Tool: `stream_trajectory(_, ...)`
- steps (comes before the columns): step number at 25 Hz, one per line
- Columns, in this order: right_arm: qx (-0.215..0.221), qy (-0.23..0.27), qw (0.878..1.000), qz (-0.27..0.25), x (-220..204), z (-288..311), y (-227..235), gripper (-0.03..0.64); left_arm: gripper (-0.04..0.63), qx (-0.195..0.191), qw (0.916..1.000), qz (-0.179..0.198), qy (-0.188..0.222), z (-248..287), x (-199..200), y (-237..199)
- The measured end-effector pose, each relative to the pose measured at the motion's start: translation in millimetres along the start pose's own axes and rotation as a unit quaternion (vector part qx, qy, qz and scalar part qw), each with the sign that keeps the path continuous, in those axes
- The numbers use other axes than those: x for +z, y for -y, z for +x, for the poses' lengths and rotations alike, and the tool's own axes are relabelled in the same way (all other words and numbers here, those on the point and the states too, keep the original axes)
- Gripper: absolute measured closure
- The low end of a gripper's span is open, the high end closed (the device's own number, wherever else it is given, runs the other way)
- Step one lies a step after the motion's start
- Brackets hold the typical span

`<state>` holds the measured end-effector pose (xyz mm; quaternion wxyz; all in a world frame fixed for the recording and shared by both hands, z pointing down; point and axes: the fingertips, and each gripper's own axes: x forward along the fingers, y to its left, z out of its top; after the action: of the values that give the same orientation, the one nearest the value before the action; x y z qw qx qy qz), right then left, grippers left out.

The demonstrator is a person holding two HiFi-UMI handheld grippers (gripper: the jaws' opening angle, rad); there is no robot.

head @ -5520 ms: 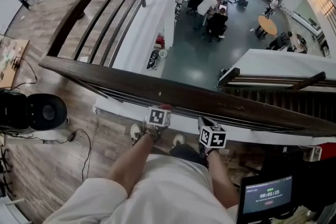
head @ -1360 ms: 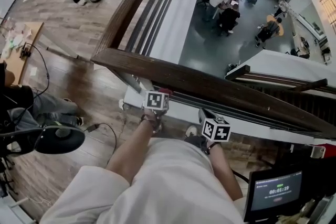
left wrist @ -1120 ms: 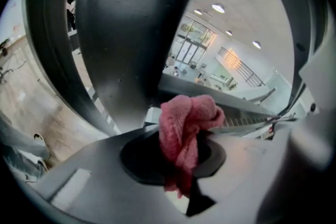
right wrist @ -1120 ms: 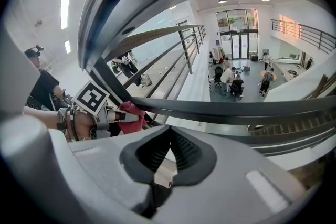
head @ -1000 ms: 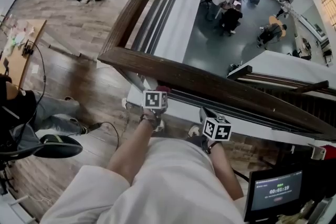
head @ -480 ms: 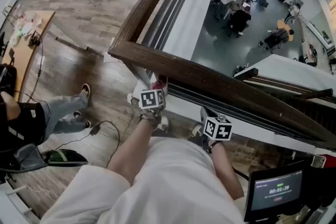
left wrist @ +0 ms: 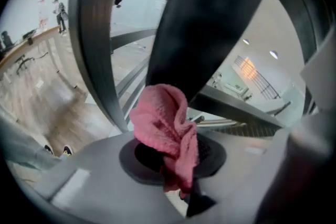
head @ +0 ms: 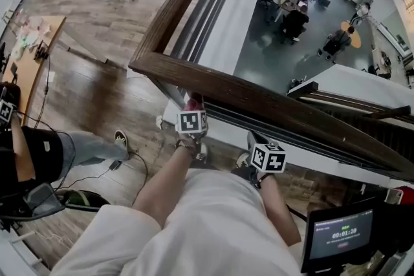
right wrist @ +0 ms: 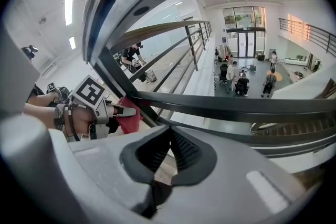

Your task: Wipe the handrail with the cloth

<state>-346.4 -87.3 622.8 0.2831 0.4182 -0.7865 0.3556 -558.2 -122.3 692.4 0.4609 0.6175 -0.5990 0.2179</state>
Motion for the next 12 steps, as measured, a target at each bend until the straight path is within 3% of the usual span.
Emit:
stream_trajectory(2,-0.002,0.001,1.000,0.002,-0.3,-1.7,4.5,0.614,0.509,0.027,0.9985,0.039,-0.028,-1.8,-8.1,0.5)
stream_trajectory(4,-0.004,0.001,1.000,0.005,-1.3,-2.9,7.0,0.614,0.511,0.002,0.9977,0.045,-0.050,1.8,-19.5,17.5)
stream_trajectory(6,-0.006,0.001,1.000,0.007,-2.5,-3.9,9.5,0.614,0.511,-0.029,0.9977,0.052,-0.031,10.5,-17.4,30.8)
stream_trajectory(9,-0.009,0.002,1.000,0.010,-3.1,-5.7,14.9,0.614,0.511,0.041,0.9953,0.084,-0.026,-1.2,-11.2,6.6)
stream_trajectory(10,-0.009,0.002,1.000,0.012,-3.2,-6.7,17.2,0.614,0.511,0.044,0.9948,0.087,-0.029,-3.0,-12.5,7.7)
stream_trajectory(12,-0.009,0.003,1.000,0.015,-3.0,-8.8,21.5,0.614,0.511,0.013,0.9957,0.089,-0.020,2.3,-13.1,25.1)
